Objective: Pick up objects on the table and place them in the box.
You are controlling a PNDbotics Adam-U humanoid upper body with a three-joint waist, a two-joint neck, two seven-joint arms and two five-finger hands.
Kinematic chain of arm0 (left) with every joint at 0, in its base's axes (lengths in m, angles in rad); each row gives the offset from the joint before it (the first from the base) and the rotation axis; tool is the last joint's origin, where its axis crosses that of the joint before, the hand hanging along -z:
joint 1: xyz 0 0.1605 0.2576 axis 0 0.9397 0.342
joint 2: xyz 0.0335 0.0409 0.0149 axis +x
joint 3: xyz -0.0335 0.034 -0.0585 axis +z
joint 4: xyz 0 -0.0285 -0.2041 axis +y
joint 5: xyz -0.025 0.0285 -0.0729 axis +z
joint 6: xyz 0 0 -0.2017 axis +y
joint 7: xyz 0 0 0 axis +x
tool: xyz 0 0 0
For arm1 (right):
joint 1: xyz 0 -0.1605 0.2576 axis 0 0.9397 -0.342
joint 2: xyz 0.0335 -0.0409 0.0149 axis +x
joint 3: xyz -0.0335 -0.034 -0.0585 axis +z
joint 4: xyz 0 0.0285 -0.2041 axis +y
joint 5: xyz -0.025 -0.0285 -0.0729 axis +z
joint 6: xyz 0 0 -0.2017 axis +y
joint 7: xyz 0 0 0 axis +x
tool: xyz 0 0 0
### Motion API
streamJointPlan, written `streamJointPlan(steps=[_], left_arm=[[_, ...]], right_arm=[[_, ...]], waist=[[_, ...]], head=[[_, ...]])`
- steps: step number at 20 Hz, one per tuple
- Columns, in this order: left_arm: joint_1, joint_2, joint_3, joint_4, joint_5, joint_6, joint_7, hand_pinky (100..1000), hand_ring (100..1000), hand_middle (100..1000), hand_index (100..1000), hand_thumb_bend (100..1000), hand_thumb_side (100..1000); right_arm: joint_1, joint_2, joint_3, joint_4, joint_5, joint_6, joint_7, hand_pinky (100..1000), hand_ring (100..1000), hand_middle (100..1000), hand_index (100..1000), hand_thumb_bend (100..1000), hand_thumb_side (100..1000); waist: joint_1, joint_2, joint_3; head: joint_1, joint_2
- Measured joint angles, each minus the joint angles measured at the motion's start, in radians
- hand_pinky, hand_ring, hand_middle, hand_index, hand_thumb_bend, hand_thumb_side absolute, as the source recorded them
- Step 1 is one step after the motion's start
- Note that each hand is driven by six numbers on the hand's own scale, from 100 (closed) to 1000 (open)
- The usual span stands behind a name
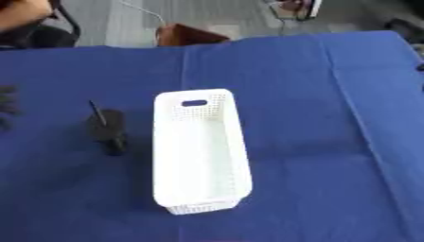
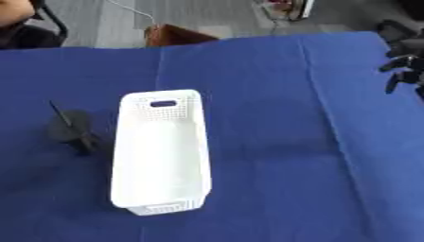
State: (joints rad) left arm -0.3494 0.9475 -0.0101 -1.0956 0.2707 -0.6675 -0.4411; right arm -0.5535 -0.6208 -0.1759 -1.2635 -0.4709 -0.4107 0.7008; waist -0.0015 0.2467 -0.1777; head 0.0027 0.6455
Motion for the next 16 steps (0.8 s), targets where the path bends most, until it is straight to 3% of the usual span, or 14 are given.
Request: streamJointPlan(steps=[16], left_arm=[[-0.008, 0.0, -0.003, -0.035, 0.019, 0.024, -0.024, 610, 743, 1000, 887, 100, 1000]], right_arm=[[-0.007, 0.0, 0.002, 0.0, -0.001, 0.0, 0.0, 408, 667, 716, 835, 1000, 541]], waist=[[0.007, 0.013, -0.044]], head=[[0.0, -0.008]])
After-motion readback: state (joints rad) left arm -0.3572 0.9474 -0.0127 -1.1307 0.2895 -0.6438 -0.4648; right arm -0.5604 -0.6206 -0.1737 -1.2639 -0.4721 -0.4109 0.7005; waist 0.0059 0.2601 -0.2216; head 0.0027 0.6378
